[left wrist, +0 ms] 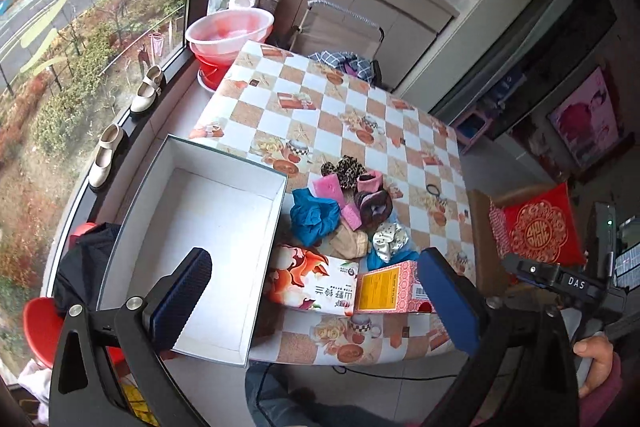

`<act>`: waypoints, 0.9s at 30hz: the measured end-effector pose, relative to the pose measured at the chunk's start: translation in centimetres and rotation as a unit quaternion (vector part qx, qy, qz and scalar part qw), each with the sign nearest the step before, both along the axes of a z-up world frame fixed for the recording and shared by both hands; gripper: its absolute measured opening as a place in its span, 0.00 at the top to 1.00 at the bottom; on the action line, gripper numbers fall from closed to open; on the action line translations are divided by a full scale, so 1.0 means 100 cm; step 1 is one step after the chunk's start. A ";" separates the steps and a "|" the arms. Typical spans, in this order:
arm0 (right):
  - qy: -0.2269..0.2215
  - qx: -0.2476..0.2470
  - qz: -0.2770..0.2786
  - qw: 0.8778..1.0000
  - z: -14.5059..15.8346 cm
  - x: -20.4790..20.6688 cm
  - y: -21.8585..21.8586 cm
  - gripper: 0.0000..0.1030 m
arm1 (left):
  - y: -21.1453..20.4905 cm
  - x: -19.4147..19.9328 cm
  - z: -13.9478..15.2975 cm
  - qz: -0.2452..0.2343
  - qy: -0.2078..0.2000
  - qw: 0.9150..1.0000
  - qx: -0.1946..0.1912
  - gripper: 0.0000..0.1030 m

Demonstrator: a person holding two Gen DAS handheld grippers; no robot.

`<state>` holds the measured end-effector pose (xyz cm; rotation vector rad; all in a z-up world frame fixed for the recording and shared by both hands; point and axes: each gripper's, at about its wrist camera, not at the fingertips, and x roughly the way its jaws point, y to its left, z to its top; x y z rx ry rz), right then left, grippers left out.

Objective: Organize soft objects
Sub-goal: 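Move both tools toward the pile of soft items on the table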

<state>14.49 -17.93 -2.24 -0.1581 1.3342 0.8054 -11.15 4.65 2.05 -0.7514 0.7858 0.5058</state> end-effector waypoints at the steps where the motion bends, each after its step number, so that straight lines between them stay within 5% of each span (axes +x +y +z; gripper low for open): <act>1: -0.007 0.001 0.010 1.000 0.004 -0.004 -0.001 0.00 | -0.001 -0.007 0.000 0.006 -0.011 1.000 -0.011 0.00; 7: -0.033 0.017 0.041 0.998 0.028 -0.023 -0.024 0.00 | -0.037 -0.027 -0.001 0.011 -0.007 0.997 -0.077 0.00; 14: -0.045 0.035 0.032 0.998 0.047 -0.011 -0.045 0.00 | -0.069 -0.002 0.031 -0.019 0.034 0.999 -0.008 0.00; 21: -0.025 0.031 0.005 0.999 0.027 0.037 -0.022 0.00 | -0.027 0.096 0.024 -0.075 0.093 0.992 0.032 0.00; 27: 0.028 -0.003 -0.017 0.999 -0.030 0.087 0.021 0.00 | 0.034 0.206 -0.057 -0.143 0.187 0.972 0.020 0.00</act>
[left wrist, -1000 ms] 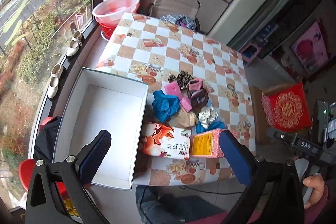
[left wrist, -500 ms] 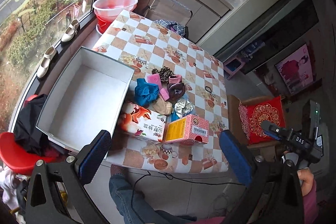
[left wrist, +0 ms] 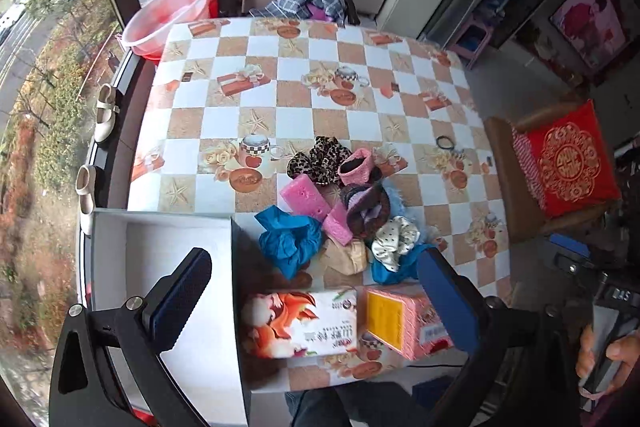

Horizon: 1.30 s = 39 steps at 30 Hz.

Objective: Organize soft objects
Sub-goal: 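Move both tools toward the pile of soft items on the table, then grasp the leopard-print scrunchie with the left tool while the right tool grasps the blue fluffy duster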

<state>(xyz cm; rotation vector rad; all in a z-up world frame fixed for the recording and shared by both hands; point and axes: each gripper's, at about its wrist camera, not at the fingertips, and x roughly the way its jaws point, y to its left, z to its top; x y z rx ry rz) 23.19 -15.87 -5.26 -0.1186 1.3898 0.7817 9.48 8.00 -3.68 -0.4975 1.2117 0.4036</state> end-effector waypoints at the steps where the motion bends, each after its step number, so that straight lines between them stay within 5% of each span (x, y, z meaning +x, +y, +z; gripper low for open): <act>1: 0.014 -0.004 -0.003 1.000 -0.013 0.007 0.006 0.00 | 0.010 0.016 -0.018 -0.005 0.019 1.000 0.000 0.00; 8: 0.073 -0.090 -0.030 0.993 -0.111 0.033 0.022 0.00 | 0.052 0.079 -0.126 -0.022 0.133 0.991 0.004 0.00; 15: 0.081 -0.146 0.004 0.986 -0.185 0.055 0.051 0.00 | 0.049 0.109 -0.185 -0.085 0.205 0.974 0.051 0.00; 24: 0.064 -0.190 0.109 0.974 -0.245 0.051 0.106 0.00 | 0.047 0.153 -0.219 -0.086 0.217 0.971 0.044 0.00; 26: 0.035 -0.207 0.115 0.971 -0.247 0.056 0.104 0.00 | 0.048 0.158 -0.220 -0.072 0.216 0.971 0.077 0.00; 30: 0.001 -0.243 0.043 0.969 -0.245 0.096 0.064 0.00 | 0.076 0.149 -0.201 0.009 0.225 0.958 0.177 0.00; 32: 0.012 -0.229 0.003 0.973 -0.239 0.118 0.038 0.00 | 0.093 0.138 -0.186 0.041 0.198 0.969 0.145 0.00; 34: 0.054 -0.164 -0.025 0.985 -0.231 0.132 0.015 0.00 | 0.099 0.130 -0.171 0.049 0.167 0.979 0.109 0.00; 39: 0.074 -0.132 -0.018 0.988 -0.227 0.136 0.004 0.00 | 0.086 0.142 -0.177 0.048 0.166 0.982 0.082 0.00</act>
